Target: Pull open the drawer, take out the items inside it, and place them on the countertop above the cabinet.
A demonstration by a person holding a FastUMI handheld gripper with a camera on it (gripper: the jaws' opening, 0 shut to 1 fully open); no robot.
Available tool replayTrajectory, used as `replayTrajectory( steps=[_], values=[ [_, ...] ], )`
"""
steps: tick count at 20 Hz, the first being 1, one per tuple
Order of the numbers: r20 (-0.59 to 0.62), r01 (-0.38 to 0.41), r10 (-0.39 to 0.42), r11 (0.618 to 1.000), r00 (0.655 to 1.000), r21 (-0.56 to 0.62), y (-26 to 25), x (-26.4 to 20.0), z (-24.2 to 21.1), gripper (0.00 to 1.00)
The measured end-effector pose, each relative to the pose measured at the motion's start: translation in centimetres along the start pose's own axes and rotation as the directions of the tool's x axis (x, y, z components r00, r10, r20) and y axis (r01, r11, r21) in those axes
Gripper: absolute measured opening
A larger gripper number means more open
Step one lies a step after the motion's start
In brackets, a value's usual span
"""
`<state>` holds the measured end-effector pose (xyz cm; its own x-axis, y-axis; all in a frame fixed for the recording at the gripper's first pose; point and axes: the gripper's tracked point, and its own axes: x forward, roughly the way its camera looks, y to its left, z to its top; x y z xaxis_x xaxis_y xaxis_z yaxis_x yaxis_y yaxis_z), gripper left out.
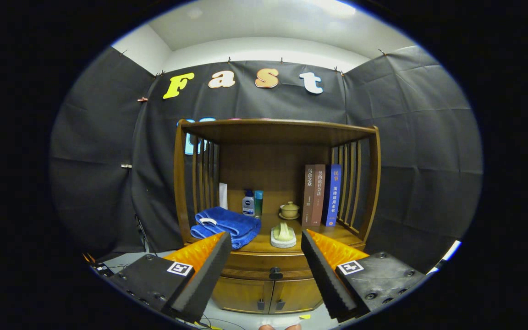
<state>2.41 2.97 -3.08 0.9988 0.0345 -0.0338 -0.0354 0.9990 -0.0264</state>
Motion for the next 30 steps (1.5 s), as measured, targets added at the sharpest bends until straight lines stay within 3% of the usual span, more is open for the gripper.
replayTrajectory(
  steps=[8, 18, 30],
  values=[
    [0.043, 0.004, -0.004, 1.0, 0.999, 0.005, -1.3, -3.8, 3.7, 0.98],
    [0.004, -0.042, 0.042, 0.999, 0.999, -0.008, 0.1, -4.2, 2.6, 0.99],
    [0.011, -0.016, 0.016, 1.0, 1.0, 0.011, -0.7, -4.1, 2.9, 0.99]
  ],
)
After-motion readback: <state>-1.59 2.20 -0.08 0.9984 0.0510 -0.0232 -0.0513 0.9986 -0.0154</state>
